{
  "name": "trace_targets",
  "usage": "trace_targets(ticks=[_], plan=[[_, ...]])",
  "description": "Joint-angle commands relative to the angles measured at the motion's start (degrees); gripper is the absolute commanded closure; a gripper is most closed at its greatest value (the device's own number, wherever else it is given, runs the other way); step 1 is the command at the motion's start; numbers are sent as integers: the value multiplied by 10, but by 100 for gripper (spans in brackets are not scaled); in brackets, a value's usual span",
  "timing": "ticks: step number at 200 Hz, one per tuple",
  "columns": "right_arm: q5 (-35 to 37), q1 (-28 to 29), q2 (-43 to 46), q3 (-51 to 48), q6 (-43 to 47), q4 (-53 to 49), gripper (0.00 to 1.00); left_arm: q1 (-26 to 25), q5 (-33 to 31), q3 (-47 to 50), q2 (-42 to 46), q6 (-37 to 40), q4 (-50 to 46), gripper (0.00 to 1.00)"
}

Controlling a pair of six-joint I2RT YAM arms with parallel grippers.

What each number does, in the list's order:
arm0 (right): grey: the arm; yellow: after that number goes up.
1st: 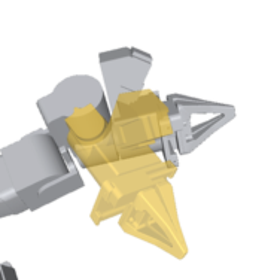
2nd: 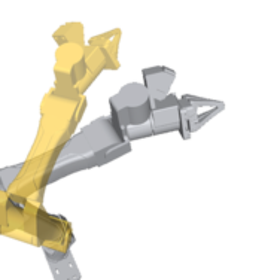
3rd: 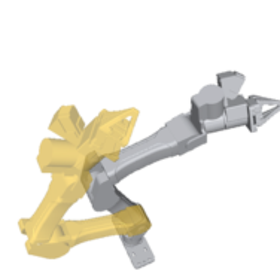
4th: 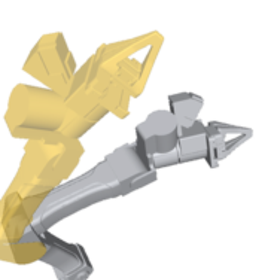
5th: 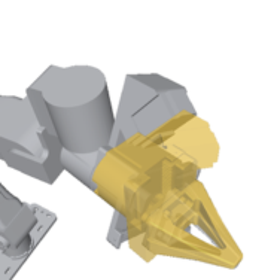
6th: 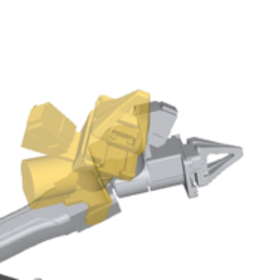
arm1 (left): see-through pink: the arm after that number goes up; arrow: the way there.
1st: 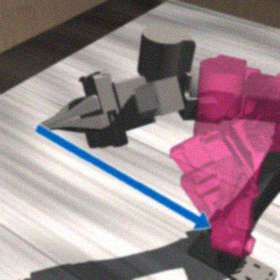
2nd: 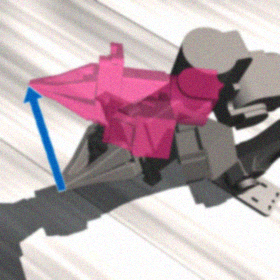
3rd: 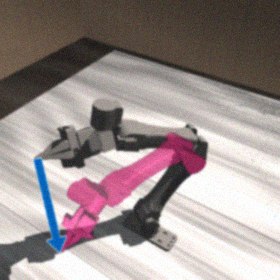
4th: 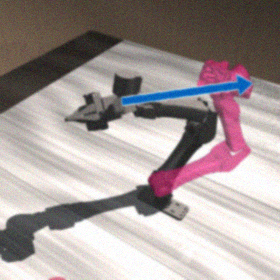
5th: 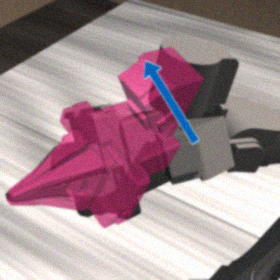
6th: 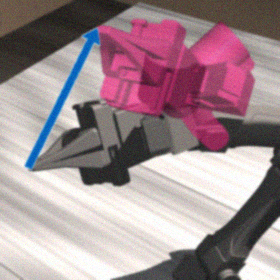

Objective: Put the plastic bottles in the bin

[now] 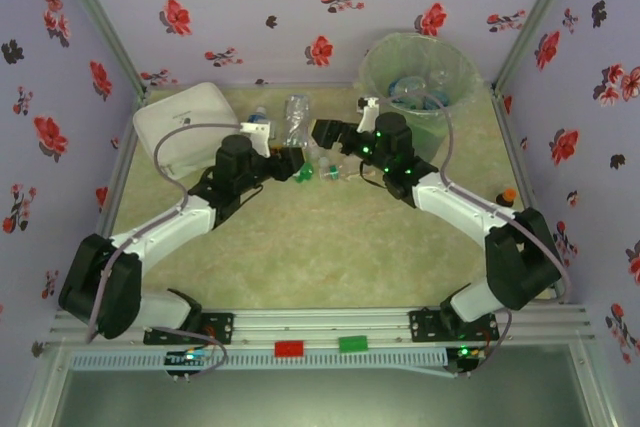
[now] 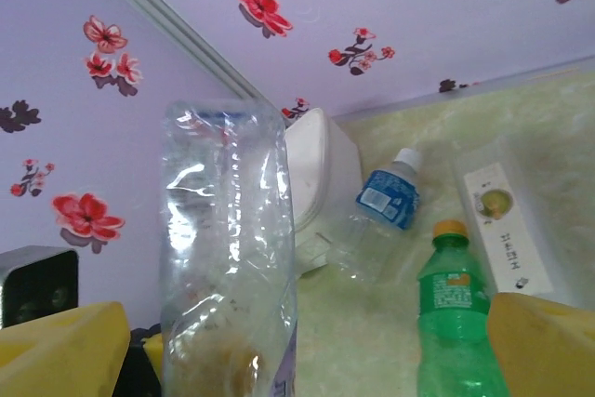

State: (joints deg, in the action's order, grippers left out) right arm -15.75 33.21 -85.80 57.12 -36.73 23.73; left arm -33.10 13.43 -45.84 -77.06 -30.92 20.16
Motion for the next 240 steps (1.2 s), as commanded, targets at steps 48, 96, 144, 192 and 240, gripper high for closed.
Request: trace_targets(ticks=[48, 96, 144, 192, 240], plan=[[-38, 6, -39, 25, -23, 49, 7, -42, 51, -12, -19, -12, 68, 51], [-58, 6, -51, 36, -20, 48, 27, -50, 52, -10, -19, -17, 70, 51], [-63, 6, -54, 42, -11, 35, 51, -53, 52, -9, -14, -20, 74, 48], [-8, 4, -23, 63, 67, -59, 52, -49, 27, 8, 17, -39, 83, 0], [86, -34, 17, 169, 188, -220, 53, -19, -167, 45, 72, -68, 10, 0]])
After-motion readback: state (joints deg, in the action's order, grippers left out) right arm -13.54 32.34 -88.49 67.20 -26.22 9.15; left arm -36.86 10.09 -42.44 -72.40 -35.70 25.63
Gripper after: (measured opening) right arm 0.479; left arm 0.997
